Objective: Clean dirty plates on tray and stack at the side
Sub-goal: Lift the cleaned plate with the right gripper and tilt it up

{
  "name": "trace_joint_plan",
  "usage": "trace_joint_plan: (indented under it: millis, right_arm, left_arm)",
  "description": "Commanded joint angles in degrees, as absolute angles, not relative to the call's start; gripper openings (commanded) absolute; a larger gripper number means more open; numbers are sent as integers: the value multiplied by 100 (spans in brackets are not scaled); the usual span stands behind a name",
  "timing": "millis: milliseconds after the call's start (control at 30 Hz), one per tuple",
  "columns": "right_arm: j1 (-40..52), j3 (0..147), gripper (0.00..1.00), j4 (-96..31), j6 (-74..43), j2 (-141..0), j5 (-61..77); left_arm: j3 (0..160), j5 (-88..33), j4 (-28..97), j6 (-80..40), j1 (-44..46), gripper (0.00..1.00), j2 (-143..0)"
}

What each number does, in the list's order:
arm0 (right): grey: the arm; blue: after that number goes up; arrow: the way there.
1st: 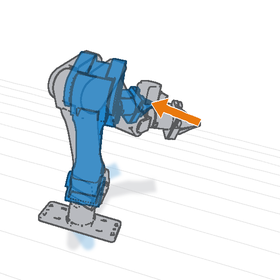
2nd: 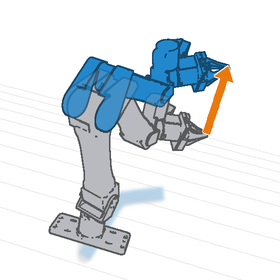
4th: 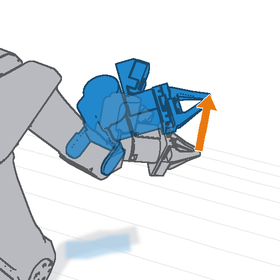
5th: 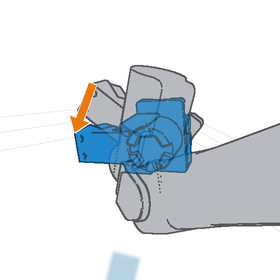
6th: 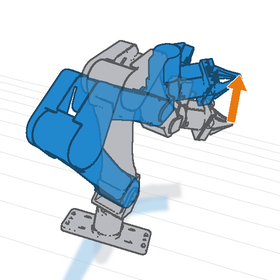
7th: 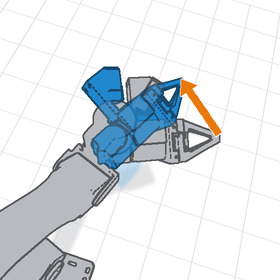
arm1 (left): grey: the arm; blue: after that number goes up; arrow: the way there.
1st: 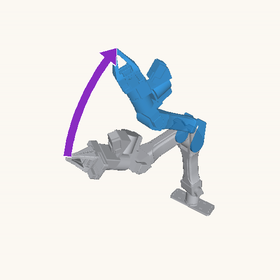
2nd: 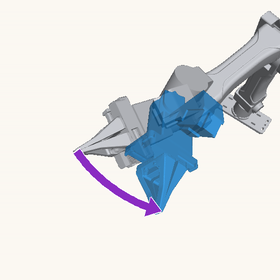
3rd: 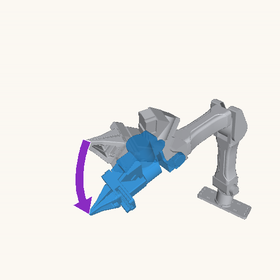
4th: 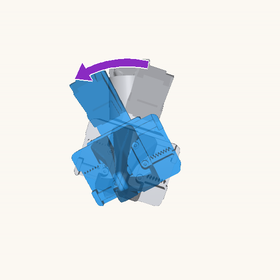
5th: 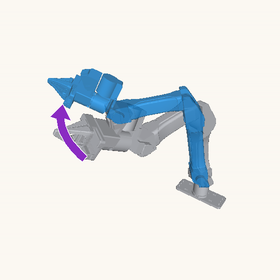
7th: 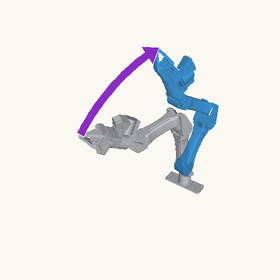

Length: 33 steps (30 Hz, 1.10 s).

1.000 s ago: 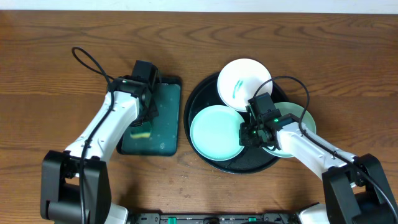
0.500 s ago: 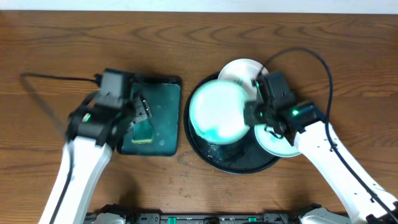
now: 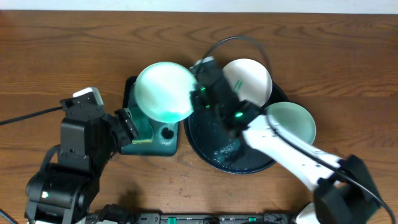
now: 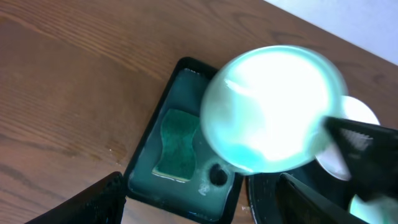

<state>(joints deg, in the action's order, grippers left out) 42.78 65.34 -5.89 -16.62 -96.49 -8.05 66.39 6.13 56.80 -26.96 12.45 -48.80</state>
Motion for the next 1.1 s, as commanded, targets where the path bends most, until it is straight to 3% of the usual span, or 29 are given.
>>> trace_joint_plan:
  millis: [0, 200, 400, 800, 1067]
  right_arm:
    - [4641, 6602, 1, -298, -1111, -9644, -2051]
    - [5286, 6602, 1, 226, 200, -9406, -3253]
    - [5732, 6602, 1, 458, 746, -9050, -4495]
    - [6023, 6600, 1, 661, 1791, -8643, -4519]
    - [6112, 6600, 1, 666, 1848, -8659, -4519]
  left_arm:
    - [6753, 598, 5697, -2661, 1219, 78, -4888]
    - [6751, 598, 5697, -2661, 1219, 78, -4963]
    - [6751, 598, 5697, -2661, 1219, 78, -4978]
    - [6751, 598, 5697, -2661, 1219, 79, -4978]
    - [6751, 598, 5697, -2661, 1219, 79, -4978]
